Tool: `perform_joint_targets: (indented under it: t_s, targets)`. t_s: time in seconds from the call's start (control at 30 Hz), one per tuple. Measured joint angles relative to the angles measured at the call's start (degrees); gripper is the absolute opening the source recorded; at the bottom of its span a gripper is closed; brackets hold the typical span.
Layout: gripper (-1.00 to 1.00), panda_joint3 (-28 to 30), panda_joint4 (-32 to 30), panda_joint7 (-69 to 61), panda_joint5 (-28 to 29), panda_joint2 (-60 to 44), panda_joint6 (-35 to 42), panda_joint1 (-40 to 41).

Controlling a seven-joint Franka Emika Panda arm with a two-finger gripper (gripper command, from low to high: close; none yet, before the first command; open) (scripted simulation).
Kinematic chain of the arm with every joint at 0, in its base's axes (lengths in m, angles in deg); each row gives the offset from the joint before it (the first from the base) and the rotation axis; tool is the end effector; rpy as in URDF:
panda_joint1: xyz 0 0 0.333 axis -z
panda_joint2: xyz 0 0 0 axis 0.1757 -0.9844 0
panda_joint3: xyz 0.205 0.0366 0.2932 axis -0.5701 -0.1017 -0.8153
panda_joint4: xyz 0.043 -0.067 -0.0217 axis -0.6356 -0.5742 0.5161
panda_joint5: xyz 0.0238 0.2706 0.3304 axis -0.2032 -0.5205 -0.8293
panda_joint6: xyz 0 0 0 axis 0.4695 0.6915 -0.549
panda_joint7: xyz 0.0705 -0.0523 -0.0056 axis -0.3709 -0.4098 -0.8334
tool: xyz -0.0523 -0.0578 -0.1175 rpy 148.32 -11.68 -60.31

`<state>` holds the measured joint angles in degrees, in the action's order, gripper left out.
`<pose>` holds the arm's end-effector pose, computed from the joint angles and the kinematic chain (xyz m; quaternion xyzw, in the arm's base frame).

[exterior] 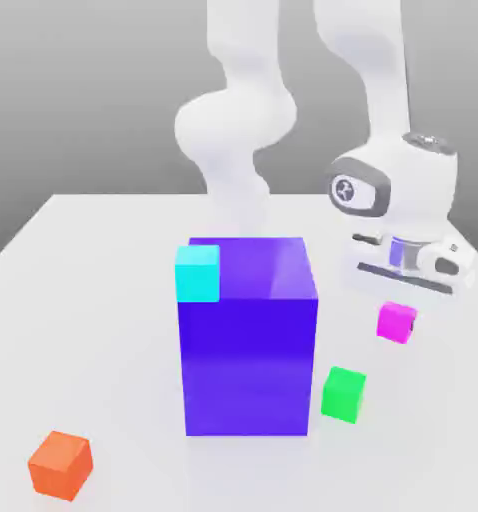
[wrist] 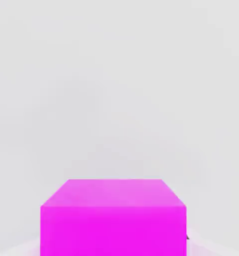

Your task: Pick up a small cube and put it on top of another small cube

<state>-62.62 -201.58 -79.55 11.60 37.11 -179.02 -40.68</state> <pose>0.2110 0.2548 0.1620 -0.6322 -0.7748 0.0003 0.0005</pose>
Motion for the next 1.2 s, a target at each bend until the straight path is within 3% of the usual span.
perform_joint_targets:
  t_s: [0.6,0.83,0.87,1.07,1.2]
  targets:
    - [-1.00,6.20,5.02,42.27,2.75,8.23,13.26,18.66]
    - [-1.00,6.58,5.96,41.95,-1.05,-3.38,2.63,18.68]
    - [1.00,6.24,6.03,41.45,-1.78,-5.11,1.00,18.84]
    - [1.00,6.07,6.07,41.18,-2.16,-5.97,0.13,18.95]
    - [1.00,6.26,5.84,42.71,0.03,-0.54,5.21,19.38]
